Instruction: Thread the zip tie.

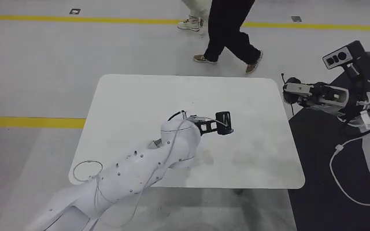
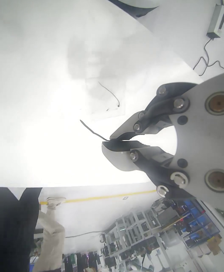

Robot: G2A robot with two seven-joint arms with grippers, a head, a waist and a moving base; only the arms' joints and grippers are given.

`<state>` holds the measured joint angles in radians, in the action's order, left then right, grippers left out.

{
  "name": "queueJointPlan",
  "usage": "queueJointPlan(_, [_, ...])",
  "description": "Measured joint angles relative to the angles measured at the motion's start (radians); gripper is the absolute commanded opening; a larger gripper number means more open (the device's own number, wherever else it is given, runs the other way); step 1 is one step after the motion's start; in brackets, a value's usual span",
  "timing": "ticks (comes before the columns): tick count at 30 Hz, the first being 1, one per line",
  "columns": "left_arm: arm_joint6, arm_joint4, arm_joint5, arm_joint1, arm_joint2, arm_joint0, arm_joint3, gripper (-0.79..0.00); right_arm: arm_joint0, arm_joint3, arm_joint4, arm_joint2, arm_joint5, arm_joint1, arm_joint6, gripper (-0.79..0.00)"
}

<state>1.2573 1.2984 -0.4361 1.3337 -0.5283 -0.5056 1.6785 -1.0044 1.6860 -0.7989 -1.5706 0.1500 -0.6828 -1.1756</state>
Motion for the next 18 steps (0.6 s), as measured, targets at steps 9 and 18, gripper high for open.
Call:
queueJointPlan(9, [0.012,-0.161,-0.013,-0.037,-0.199,-0.051,-0.022,-0.785,-0.098,0.098,0.493,-0.147,0.361,0.02,-0.055,-0.785])
queueJointPlan(18, [0.012,-0.241,-0.04,-0.047,-0.245,-0.084,0.018,-0.785,-0.167,0.19,0.792,-0.22,0.493,0.023,0.031,-0.785])
